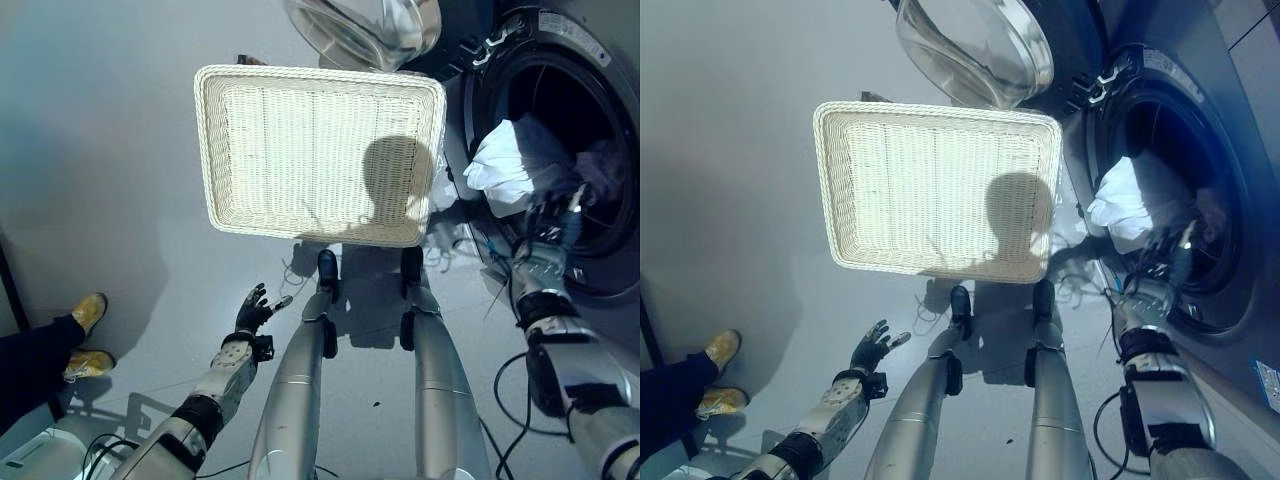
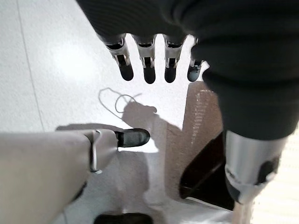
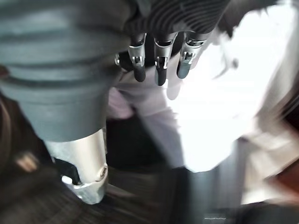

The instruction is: Put the clothes into the washing machine.

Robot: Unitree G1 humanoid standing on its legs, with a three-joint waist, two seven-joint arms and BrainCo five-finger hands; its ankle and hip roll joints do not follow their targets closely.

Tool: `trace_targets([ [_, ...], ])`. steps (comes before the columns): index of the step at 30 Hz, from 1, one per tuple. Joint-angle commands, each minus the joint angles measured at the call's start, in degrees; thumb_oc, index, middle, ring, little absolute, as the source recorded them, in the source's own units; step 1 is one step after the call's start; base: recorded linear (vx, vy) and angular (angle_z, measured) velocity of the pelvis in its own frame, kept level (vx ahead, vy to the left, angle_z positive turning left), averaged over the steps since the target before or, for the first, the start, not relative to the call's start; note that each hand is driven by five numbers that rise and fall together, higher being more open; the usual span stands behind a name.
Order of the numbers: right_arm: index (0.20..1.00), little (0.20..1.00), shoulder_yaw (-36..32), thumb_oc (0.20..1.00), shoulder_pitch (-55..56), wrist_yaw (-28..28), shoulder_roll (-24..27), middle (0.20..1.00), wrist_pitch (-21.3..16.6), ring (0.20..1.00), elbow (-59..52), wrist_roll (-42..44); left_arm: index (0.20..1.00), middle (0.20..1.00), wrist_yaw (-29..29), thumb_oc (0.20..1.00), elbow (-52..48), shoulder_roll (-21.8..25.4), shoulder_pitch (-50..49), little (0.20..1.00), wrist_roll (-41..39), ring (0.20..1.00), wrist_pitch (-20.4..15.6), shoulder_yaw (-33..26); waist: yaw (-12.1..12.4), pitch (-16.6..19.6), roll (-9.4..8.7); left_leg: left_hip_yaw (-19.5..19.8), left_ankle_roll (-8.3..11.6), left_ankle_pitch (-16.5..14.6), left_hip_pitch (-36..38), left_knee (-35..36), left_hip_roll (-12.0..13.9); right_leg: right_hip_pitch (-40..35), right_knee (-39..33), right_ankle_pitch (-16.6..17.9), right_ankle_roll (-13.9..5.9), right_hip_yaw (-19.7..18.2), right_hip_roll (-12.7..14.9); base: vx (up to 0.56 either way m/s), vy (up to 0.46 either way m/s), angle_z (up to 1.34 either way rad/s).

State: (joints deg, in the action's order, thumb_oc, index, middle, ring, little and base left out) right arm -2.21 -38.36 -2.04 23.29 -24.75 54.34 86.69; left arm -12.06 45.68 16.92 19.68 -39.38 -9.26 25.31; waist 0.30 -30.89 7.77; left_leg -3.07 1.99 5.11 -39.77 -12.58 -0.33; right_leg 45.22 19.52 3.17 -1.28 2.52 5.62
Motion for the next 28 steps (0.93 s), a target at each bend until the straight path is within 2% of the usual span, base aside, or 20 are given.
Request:
trace_targets([
  [1,1.0,1.0,3.23,1.0,4.72,-3.45,1.39,1.0,1.0,1.0,-0.04,-13.97,1.0,1.0,3.04,1.0,1.32,0.04,-3.57,1.0,2.23,1.0,-1.99,-2.73,-1.99,1.09,1.06,-2.5,-1.33,-3.81,3.41,-0.82,-4.04,-4.96,1.74,-5.87,0.49,4.4,-4.4,-0.07,0.178,0.04],
  [5,1.0,1.0,6.03,1.0,8.61,-5.49,-0.08,1.0,3.28,1.0,2.17,-23.98,1.0,1.0,6.87,1.0,3.29,0.02,-4.33,1.0,2.22,1.0,-2.3,-4.89,-2.23,1.09,-0.45,-2.72,-1.59,-4.69,7.65,-0.92,-3.93,-9.83,-0.32,-5.35,0.11,4.29,-3.86,-0.06,0.133,-0.01],
  [8,1.0,1.0,10.21,1.0,11.99,-3.78,-1.19,1.0,2.86,1.0,4.1,-37.2,1.0,1.0,12.51,1.0,6.7,0.83,-5.12,1.0,1.28,1.0,-2.8,-7.23,-2.4,1.09,-2.07,-3.14,-1.65,-5.41,13.79,-0.08,-3.61,-16.38,-3.25,-4.45,-0.59,4.28,-3.2,-0.05,0.106,0.07],
  [12,1.0,1.0,12.82,1.0,14.96,-3.02,-1.12,1.0,3.57,1.0,5.64,-45.05,1.0,1.0,15.23,1.0,10.65,1.63,-5.57,1.0,1.05,1.0,-2.5,-9.7,-2.44,1.26,-3.55,-3.83,-1.51,-5.78,20.04,1.63,-3.26,-23.03,-6.58,-3.54,-1.6,4.3,-2.42,-0.03,0.071,0.05],
  [14,1.0,1.0,12.96,1.0,16.99,-2.85,-1.5,1.0,3.68,1.0,6.67,-47.74,1.0,1.0,16.18,1.0,12.13,1.73,-6.39,1.0,1.83,1.0,-1.93,-10.45,-2.08,2.89,-4.04,-3.82,-1.46,-5.81,22.01,3.04,-3.34,-25.17,-8.13,-3.3,-2.05,4.41,-2.16,0.02,0.049,0.08],
  [15,1.0,1.0,13.18,1.0,19.77,-2.61,-2.5,1.0,4.28,1.0,7.85,-51.15,1.0,1.0,17.21,1.0,14.18,1.42,-7.5,1.0,3.0,1.0,-1.67,-10.95,-1.77,4.88,-4.58,-3.69,-1.3,-5.78,24.17,4.77,-3.22,-27.44,-9.77,-3.02,-2.51,4.57,-1.84,0.04,0.036,0.14],
  [18,1.0,1.0,14.48,1.0,22.16,-2.48,-3.46,1.0,5.68,1.0,9.66,-59.08,1.0,1.0,18.08,1.0,16.22,0.99,-8.6,1.0,5.09,1.0,-0.46,-11.71,-1.48,7.52,-5.19,-3.46,-1.06,-5.63,27.09,7.07,-3.15,-30.81,-12.51,-2.57,-2.86,4.87,-1.76,0.06,0.029,0.12],
  [19,1.0,1.0,16.09,1.0,23.82,-3.97,-3.96,1.0,7.18,1.0,11.32,-62.42,1.0,1.0,18.77,1.0,17.89,0.77,-9.26,1.0,6.05,1.0,0.82,-12.25,-1.13,9.98,-5.73,-3.0,-0.87,-5.58,29.24,8.49,-3.28,-33.44,-14.65,-2.16,-3.1,5.09,-1.87,0.09,0.023,0.1],
  [20,1.0,1.0,16.29,1.0,24.17,-4.31,-4.15,1.0,7.59,1.0,11.58,-63.38,1.0,1.0,19.01,1.0,18.23,0.69,-9.41,1.0,6.17,1.0,1.13,-12.45,-1.07,10.41,-5.85,-2.89,-0.82,-5.61,29.79,8.76,-3.31,-34.09,-15.08,-2.12,-3.15,5.15,-1.9,0.17,0.03,0.26],
  [21,1.0,1.0,17.36,1.0,26.38,-4.5,-4.95,1.0,8.63,1.0,12.45,-68.04,1.0,1.0,20.02,1.0,20.54,0.21,-10.45,1.0,8.71,1.0,2.85,-13.25,-0.64,13.32,-6.53,-2.39,-0.77,-6.15,33.15,10.09,-3.54,-37.93,-17.16,-2.2,-3.24,6.02,-2.15,0.14,0.015,0.2],
  [24,1.0,1.0,18.0,1.0,27.62,-4.55,-5.37,1.0,8.99,1.0,13.14,-70.47,1.0,1.0,20.72,1.0,22.42,-0.17,-11.09,1.0,12.36,1.0,3.26,-13.05,-0.52,15.19,-6.95,-2.1,-0.78,-6.46,34.88,10.61,-3.54,-39.77,-17.73,-2.44,-3.18,6.35,-2.32,0.11,0.006,0.11],
  [25,1.0,1.0,18.85,1.0,29.14,-4.04,-6.05,1.0,10.12,1.0,13.05,-72.61,1.0,1.0,20.78,1.0,23.95,-0.39,-11.58,1.0,16.83,1.0,3.92,-12.24,-0.54,17.27,-7.31,-1.89,-0.95,-6.68,36.89,11.36,-3.44,-41.62,-17.8,-2.88,-3.14,6.59,-2.61,0.07,-0.009,0.04],
  [26,1.0,1.0,18.85,1.0,29.14,-4.04,-6.05,1.0,10.12,1.0,13.05,-72.61,1.0,1.0,20.78,1.0,23.95,-0.39,-11.58,1.0,16.83,1.0,3.92,-12.24,-0.54,17.27,-7.31,-1.89,-0.95,-6.68,36.89,11.36,-3.44,-41.62,-17.8,-2.88,-3.14,6.59,-2.61,0.15,-0.019,0.2],
  [28,1.0,1.0,19.13,1.0,30.74,-3.38,-6.65,1.0,11.47,1.0,13.25,-74.54,1.0,1.0,20.03,1.0,24.79,-0.95,-12.17,1.0,18.79,1.0,4.92,-11.39,-0.63,19.75,-7.43,-2.04,-1.09,-6.89,39.73,12.66,-3.22,-44.5,-18.62,-3.27,-3.07,7.02,-3.05,0.14,-0.014,0.29],
])
